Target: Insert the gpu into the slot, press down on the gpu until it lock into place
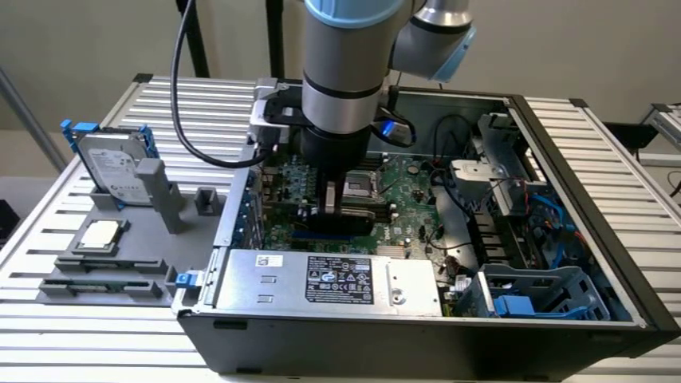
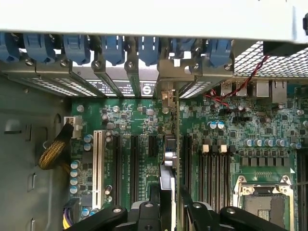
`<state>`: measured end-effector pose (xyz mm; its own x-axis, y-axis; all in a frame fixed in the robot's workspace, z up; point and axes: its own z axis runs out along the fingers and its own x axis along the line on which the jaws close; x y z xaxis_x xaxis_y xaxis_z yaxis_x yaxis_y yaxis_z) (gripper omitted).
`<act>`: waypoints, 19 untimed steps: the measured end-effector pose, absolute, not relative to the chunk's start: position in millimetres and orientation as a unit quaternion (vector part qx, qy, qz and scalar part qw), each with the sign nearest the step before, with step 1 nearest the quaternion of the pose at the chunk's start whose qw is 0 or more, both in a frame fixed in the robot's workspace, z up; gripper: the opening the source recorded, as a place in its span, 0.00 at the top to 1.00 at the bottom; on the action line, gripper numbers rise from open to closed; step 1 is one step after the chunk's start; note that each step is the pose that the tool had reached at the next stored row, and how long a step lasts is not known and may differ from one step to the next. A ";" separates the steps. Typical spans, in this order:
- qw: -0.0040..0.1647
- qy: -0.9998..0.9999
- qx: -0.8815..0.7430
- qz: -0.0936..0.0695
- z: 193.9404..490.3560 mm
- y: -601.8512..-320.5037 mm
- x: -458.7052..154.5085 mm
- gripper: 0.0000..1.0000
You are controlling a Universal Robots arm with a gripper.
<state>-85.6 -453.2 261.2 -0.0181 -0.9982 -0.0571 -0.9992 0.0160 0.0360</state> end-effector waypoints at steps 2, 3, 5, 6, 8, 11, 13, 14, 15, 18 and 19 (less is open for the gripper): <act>0.008 0.712 -0.701 0.033 260.2 -453.2 -85.6 0.74; 0.008 0.712 -0.701 0.033 259.8 -453.2 -85.7 0.74; 0.008 0.711 -0.702 0.033 258.6 -453.2 -85.7 0.74; 0.008 0.711 -0.702 0.033 258.0 -453.2 -85.7 0.74; 0.008 0.710 -0.703 0.033 256.7 -453.2 -85.7 0.74; 0.007 0.710 -0.704 0.033 255.0 -453.2 -85.7 0.74; 0.008 0.709 -0.704 0.033 253.5 -453.2 -85.7 0.74; 0.007 0.709 -0.705 0.033 252.7 -453.2 -85.7 0.74; 0.007 0.708 -0.705 0.033 251.7 -453.2 -85.8 0.74; 0.007 0.708 -0.706 0.033 250.2 -453.3 -85.8 0.74; 0.007 0.708 -0.706 0.033 249.7 -453.3 -85.8 0.74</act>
<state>-85.8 -453.3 249.7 -0.0036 -0.9984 -0.0564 -0.9993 0.0016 0.0364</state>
